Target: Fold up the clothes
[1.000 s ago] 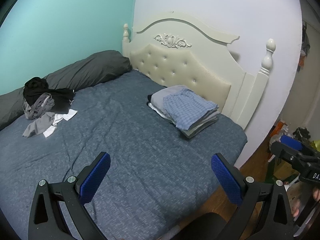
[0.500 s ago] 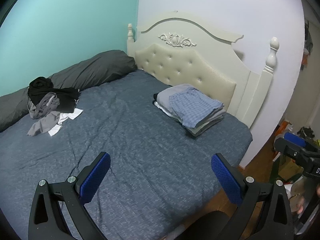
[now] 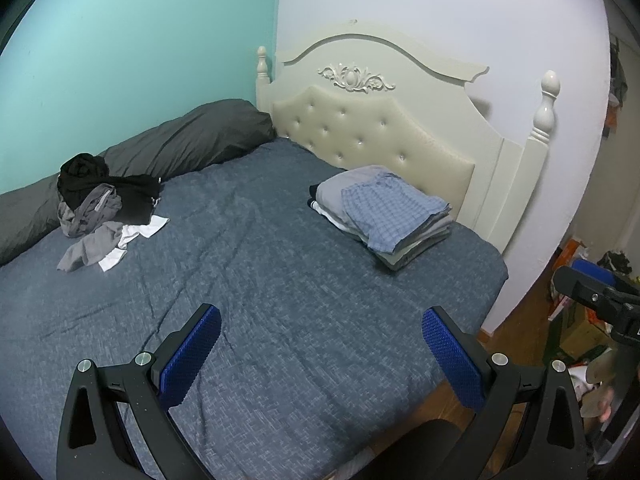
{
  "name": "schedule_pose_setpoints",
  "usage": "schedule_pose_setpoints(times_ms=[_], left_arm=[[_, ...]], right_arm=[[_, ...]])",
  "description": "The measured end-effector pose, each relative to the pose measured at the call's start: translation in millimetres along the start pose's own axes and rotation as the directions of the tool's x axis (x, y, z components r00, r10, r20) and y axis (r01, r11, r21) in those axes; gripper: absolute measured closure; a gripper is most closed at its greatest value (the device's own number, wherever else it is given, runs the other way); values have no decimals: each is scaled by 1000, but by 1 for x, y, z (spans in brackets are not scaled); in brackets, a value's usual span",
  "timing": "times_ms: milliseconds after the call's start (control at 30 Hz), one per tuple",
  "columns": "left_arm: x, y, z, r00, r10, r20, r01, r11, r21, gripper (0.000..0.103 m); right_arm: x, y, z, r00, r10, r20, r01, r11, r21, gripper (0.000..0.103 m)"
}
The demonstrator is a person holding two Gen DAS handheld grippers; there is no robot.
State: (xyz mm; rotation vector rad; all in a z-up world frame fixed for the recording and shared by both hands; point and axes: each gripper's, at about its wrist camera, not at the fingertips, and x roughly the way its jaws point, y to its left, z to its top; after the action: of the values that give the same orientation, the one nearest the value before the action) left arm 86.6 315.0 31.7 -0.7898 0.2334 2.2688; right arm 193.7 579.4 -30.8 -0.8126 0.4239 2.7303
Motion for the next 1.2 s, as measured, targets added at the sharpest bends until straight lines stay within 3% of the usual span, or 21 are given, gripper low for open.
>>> schedule_pose_setpoints(times_ms=[1200], left_arm=[[7,5,-5,999,38,-9,-38,999,4,0]], right_arm=[[6,3,-3,1000,4,-12,-4,1000,-3,2]])
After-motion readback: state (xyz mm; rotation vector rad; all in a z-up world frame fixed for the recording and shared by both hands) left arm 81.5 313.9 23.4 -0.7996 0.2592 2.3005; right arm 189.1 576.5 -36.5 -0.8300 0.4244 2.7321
